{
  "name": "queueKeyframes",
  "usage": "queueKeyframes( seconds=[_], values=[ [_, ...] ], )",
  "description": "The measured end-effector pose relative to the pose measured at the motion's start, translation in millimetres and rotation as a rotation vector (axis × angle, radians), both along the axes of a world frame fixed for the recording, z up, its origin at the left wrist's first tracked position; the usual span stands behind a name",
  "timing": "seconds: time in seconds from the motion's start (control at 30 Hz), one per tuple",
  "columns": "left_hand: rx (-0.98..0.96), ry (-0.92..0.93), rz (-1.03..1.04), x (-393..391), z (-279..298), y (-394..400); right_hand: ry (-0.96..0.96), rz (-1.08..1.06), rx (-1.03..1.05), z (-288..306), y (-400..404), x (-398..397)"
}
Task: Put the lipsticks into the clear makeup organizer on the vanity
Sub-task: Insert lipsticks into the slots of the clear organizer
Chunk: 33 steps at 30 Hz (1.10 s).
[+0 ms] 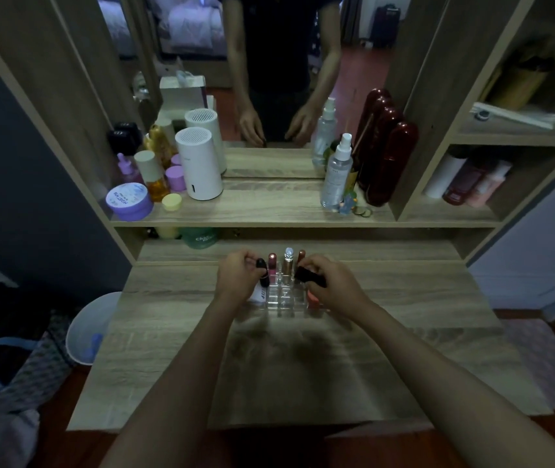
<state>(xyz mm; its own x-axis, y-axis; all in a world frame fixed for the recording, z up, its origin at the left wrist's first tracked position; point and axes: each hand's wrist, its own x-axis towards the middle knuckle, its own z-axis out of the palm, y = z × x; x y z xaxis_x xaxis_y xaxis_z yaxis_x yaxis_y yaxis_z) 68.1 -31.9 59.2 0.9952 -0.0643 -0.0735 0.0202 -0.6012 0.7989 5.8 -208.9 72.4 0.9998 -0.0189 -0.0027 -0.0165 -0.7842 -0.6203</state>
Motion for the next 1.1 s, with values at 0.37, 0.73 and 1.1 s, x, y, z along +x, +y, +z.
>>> queueKeyframes(
  seconds=[0.37, 0.73, 1.1],
  values=[
    [-0.052, -0.013, -0.006, 7, -14, -11, 0.063, 0.021, -0.261, -16, 19, 29],
    [-0.049, -0.005, -0.03, 12, -21, -13, -0.036, 0.127, -0.305, -41, 28, 31],
    [0.054, -0.054, -0.125, 6, -35, -19, 0.003, 0.036, -0.237, -51, 30, 38]
  ],
)
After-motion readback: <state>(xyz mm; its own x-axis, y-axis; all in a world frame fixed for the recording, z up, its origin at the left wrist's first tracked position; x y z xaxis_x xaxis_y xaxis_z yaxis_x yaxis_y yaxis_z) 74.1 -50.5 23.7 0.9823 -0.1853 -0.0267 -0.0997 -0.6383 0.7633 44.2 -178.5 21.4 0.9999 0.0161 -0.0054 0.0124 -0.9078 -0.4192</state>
